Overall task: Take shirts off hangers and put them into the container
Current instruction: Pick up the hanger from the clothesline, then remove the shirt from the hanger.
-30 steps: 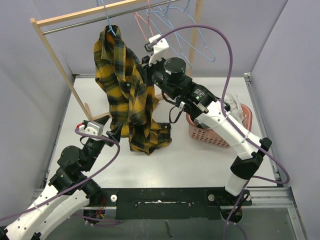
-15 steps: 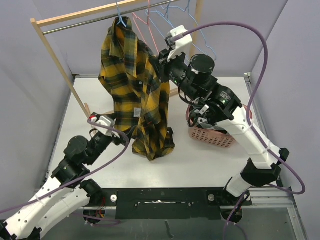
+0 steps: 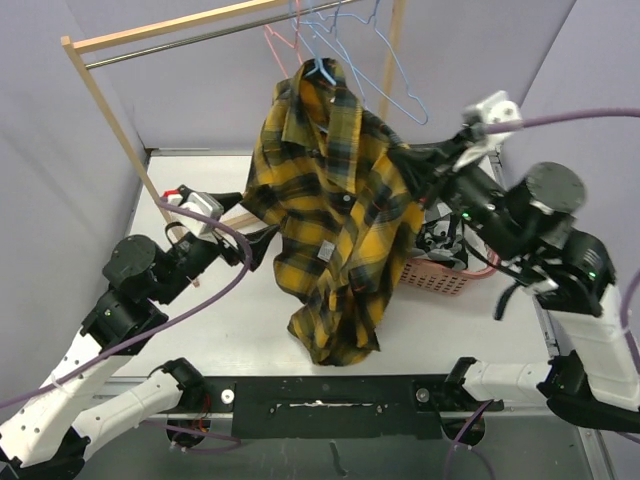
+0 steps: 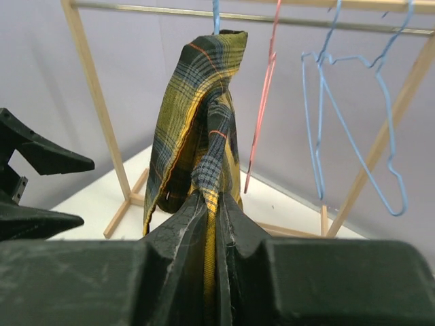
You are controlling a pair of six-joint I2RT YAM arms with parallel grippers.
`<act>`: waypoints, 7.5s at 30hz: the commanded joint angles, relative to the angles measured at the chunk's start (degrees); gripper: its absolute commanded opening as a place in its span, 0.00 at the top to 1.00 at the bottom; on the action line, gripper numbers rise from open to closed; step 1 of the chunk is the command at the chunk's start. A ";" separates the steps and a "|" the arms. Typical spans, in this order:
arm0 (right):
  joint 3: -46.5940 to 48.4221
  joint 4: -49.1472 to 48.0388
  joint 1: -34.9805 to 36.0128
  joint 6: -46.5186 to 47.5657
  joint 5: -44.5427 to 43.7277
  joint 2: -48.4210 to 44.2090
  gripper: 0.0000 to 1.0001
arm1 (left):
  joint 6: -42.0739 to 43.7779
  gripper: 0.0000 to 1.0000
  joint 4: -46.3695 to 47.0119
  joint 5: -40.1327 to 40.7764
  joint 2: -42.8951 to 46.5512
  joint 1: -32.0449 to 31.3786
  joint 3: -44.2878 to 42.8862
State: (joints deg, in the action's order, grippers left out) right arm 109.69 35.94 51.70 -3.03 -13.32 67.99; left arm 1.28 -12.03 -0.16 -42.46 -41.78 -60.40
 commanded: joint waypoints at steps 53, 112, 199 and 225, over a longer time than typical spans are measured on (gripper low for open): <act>-7.24 13.52 -0.20 -18.87 26.74 -14.80 1.00 | 10.40 1.00 30.17 -4.08 -3.26 1.64 11.46; -42.00 -28.12 0.79 -8.18 -7.96 -0.73 0.64 | 18.93 1.00 5.93 21.14 -11.23 4.09 -3.54; -30.71 19.79 -0.55 -12.28 14.69 -16.00 0.97 | 2.22 1.00 -55.64 3.93 -2.65 6.27 -31.45; -44.29 -15.87 2.68 -8.84 21.73 -5.35 0.21 | -2.12 1.00 -65.54 -3.88 0.10 7.10 -34.62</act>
State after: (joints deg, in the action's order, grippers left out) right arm 66.30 31.94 52.34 -13.74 8.64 61.17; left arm 0.16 -80.58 -1.30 -42.96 -35.29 -93.17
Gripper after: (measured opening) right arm 0.769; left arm 0.060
